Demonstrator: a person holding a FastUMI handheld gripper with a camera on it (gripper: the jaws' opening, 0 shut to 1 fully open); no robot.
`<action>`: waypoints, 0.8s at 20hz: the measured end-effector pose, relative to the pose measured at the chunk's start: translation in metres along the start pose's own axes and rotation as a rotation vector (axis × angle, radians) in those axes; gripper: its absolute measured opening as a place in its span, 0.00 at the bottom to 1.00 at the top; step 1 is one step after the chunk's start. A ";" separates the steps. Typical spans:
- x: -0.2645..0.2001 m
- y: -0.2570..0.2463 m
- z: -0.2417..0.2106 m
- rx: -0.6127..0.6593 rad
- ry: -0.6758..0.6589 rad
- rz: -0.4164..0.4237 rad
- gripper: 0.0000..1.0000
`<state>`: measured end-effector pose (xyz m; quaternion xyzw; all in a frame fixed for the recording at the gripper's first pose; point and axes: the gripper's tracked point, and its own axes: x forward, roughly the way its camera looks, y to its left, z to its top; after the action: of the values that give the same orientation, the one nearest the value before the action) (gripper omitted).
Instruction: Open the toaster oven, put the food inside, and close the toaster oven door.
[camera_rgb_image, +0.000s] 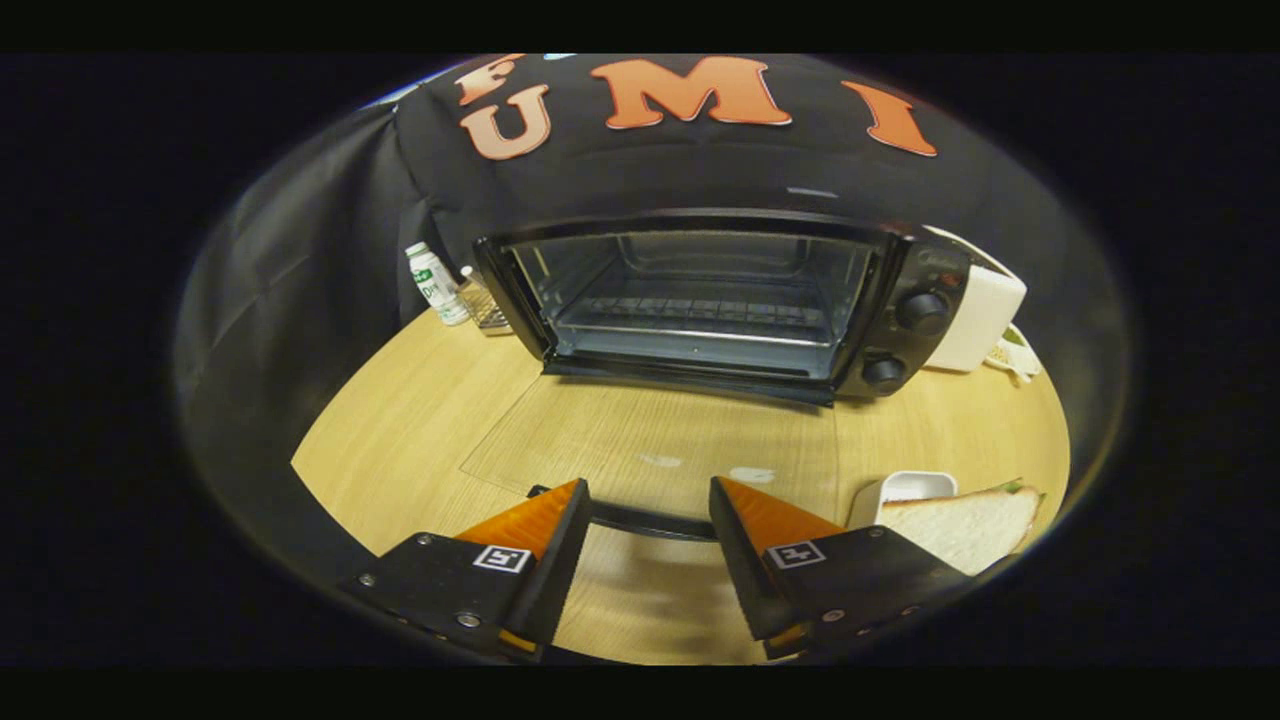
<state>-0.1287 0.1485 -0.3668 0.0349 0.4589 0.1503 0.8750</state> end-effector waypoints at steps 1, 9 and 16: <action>-0.009 -0.004 0.007 -0.012 -0.028 -0.006 0.71; -0.065 -0.061 0.041 -0.005 -0.151 -0.107 0.93; -0.114 -0.150 0.028 0.052 -0.133 -0.254 0.96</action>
<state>-0.1322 -0.0260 -0.2901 0.0088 0.4043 0.0237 0.9143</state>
